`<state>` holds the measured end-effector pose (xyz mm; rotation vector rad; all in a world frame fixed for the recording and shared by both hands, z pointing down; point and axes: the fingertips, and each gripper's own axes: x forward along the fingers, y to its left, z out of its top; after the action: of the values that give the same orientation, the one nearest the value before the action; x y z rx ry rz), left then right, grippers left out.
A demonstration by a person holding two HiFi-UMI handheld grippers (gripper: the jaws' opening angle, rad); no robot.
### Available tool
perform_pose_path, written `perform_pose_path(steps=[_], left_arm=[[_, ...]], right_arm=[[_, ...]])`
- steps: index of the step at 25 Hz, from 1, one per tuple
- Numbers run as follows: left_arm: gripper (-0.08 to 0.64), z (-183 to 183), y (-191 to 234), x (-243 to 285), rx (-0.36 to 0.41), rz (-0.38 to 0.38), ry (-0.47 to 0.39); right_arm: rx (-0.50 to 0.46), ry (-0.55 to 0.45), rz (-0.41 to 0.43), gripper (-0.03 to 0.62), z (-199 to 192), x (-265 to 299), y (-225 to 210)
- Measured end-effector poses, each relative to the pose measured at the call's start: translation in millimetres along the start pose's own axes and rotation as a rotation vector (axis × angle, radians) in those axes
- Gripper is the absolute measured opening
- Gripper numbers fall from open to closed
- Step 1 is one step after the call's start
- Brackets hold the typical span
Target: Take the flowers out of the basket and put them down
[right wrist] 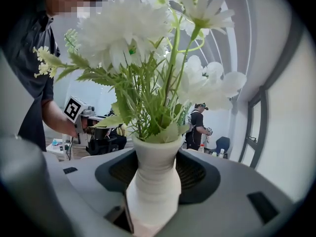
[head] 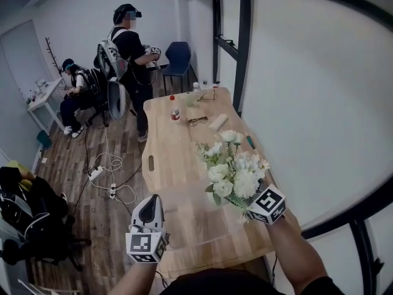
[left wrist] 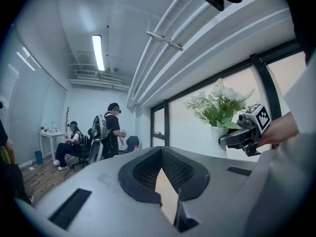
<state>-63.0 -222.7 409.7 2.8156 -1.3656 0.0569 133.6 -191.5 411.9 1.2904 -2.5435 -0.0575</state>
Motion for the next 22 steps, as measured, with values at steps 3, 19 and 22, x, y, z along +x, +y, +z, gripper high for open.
perform_pose_path(steps=[3,19,22], left_arm=[[0.006,1,-12,9,-0.001,-0.023,-0.003],[0.006,-12,-67,37,0.005,-0.128,0.011],[0.005,-10,-66,39,0.001,-0.163,0.014]], right_arm=[[0.004,-0.003,-0.029,0.257,-1,-12,-11],[0.042,0.012,-0.174,0.258,-32,-85,-46],[0.049,0.024,-0.207,0.257,-29,-87,-45]])
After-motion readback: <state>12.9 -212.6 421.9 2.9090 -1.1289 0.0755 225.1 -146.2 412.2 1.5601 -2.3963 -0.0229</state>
